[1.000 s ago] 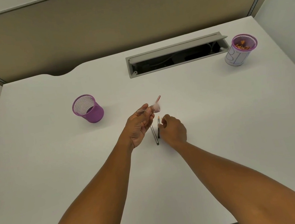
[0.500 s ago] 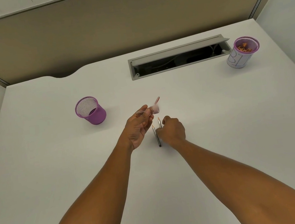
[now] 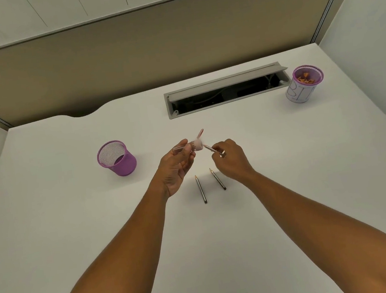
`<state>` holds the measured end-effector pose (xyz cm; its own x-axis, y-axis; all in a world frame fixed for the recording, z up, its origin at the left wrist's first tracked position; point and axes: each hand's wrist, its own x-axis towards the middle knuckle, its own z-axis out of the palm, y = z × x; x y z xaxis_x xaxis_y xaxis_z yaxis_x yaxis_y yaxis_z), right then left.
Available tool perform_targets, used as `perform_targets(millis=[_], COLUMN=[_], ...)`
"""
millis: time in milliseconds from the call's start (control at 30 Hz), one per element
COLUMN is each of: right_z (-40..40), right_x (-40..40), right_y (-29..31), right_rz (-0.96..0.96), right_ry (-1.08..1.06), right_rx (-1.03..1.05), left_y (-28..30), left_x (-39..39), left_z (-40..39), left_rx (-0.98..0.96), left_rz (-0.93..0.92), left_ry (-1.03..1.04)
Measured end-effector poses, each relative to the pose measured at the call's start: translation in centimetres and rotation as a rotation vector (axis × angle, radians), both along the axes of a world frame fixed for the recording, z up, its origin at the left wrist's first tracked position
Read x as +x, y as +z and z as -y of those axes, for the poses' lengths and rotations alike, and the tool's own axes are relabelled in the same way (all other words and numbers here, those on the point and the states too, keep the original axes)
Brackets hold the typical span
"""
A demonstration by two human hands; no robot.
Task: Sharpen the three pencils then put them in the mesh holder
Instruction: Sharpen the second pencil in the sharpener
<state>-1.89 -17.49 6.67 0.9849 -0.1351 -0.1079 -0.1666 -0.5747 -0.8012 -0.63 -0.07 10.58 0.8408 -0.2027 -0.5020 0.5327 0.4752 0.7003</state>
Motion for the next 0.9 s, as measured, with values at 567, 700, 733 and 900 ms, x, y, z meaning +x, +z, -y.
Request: perform_targets(millis=[567,700,733,900], right_z=[2.8,3.1,3.2,3.2], right_x=[0.1,0.4,0.5,0.9], right_y=[3.9,4.6,4.8,5.9], right_rz=[0.357,0.373,0.393,0.521], right_ry=[0.137,0.212,0.232,0.249], right_rx=[-0.074,-0.14,-0.16,-0.238], left_y=[1.7,2.2,2.3,3.0], left_x=[1.6,2.0,2.1,2.6], left_z=[1.3,1.4,1.4,1.7], left_rx=[0.077,0.13,0.144,0.213], left_rz=[0.056,0.087,0.096,0.16], left_ry=[-0.053,-0.08,-0.081,-0.102])
